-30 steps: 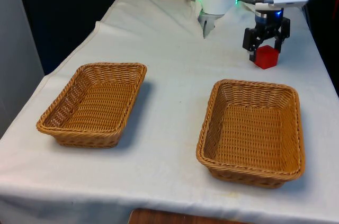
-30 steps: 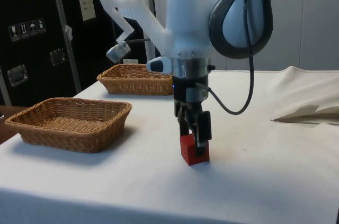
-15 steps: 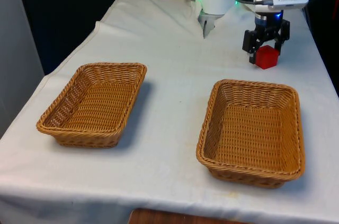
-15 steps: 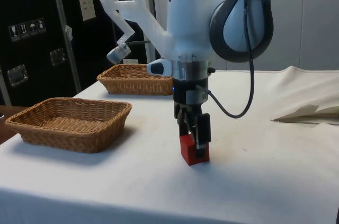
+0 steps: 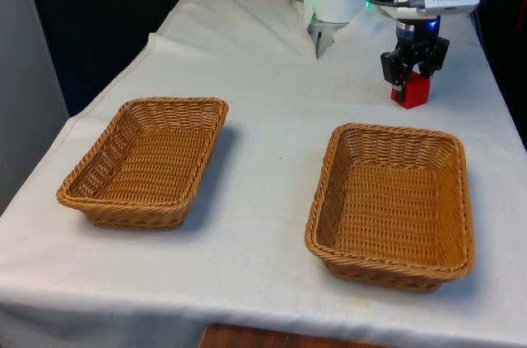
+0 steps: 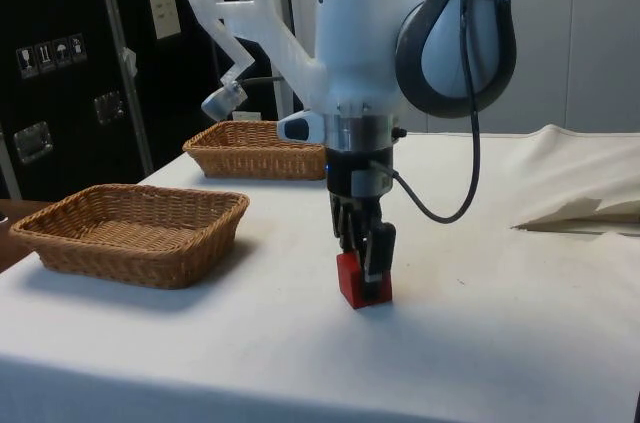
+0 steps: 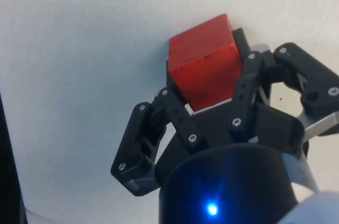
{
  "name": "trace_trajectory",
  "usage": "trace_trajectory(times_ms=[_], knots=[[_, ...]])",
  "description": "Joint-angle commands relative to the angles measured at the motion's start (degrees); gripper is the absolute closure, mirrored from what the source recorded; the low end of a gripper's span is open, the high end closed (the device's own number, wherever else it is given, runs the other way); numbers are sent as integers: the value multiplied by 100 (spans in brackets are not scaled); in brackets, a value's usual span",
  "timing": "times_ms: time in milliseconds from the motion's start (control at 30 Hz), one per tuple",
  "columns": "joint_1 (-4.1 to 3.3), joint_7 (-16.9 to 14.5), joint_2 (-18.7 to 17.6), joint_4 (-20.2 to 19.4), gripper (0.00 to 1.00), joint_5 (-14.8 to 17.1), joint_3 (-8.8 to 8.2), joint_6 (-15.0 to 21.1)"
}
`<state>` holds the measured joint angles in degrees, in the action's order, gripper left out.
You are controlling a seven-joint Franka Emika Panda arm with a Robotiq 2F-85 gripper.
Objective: Pick up the red cube and place it into the right basket.
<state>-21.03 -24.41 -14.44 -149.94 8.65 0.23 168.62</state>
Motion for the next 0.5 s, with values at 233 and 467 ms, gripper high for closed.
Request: trace_trajectory(times_ms=[233, 467], knots=[[0, 29, 52, 6, 99, 0, -17, -6], [11, 183, 613, -103, 99, -46, -155, -481]])
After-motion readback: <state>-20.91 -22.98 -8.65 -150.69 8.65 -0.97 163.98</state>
